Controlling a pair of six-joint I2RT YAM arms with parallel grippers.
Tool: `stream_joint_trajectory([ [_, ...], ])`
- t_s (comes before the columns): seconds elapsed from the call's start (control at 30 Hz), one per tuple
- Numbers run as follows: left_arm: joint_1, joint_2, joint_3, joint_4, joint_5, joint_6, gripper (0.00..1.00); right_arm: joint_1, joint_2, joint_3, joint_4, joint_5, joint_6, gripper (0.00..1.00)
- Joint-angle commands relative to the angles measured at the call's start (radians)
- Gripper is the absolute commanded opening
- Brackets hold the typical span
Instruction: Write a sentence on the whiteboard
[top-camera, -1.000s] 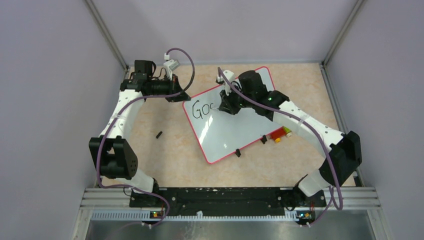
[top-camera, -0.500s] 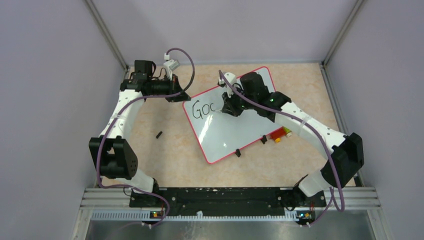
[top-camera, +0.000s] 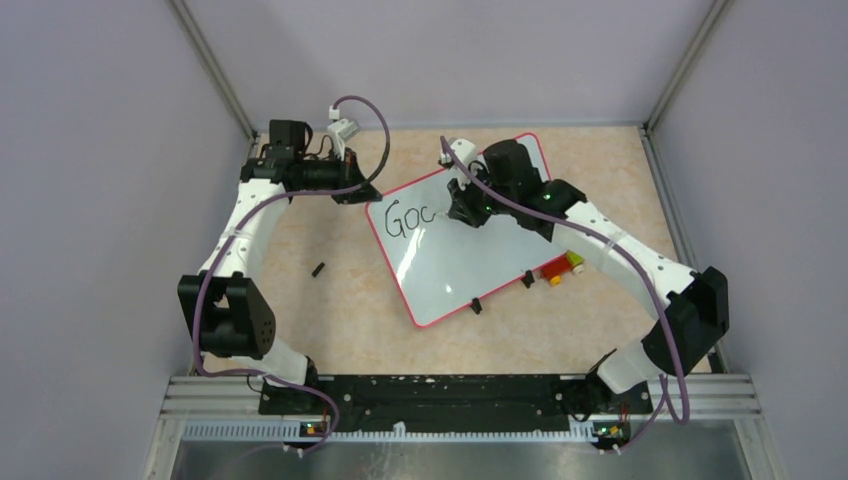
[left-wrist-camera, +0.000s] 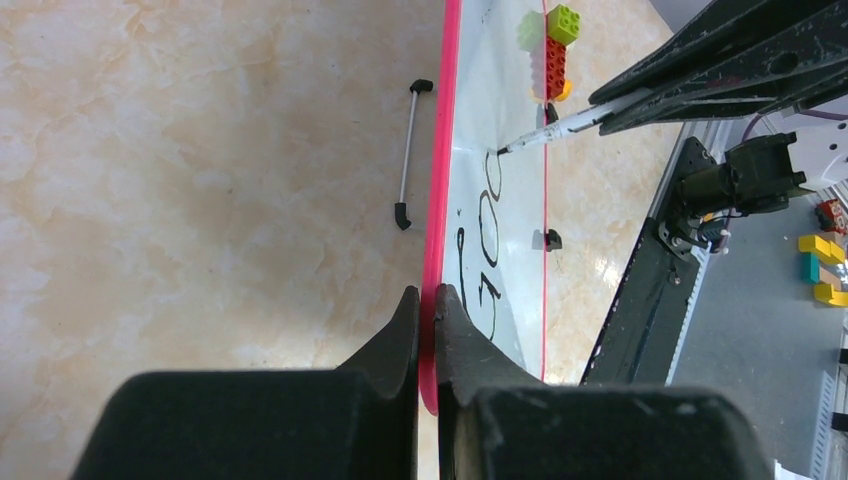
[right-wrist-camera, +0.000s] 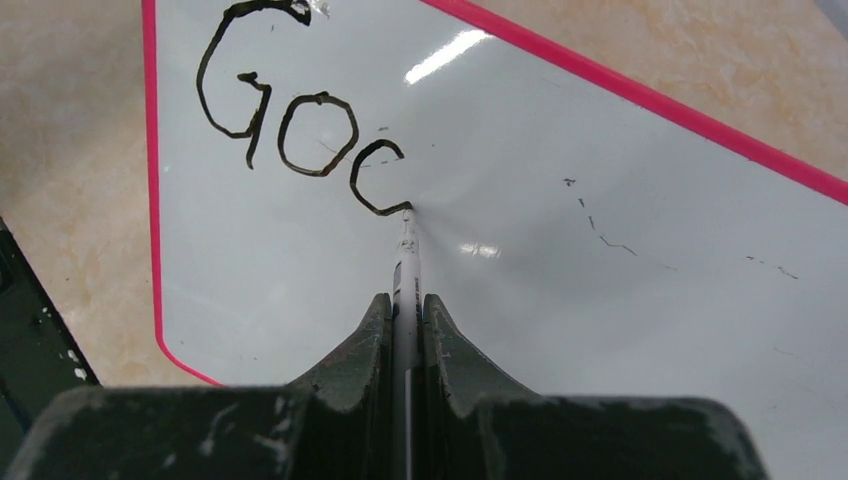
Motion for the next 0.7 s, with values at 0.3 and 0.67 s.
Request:
stream_joint_trajectory([
  [0.3,-0.035,0.001,0.026,-0.016,0.019,0.004,0.00,-0.015,0.029,0.084,0.017,0.041,-0.011,0.00],
  [0.67,-0.034,0.002,0.026,-0.017,0.018,0.006,0.00,0.012,0.053,0.108,0.020,0.020,-0.004,0.00],
])
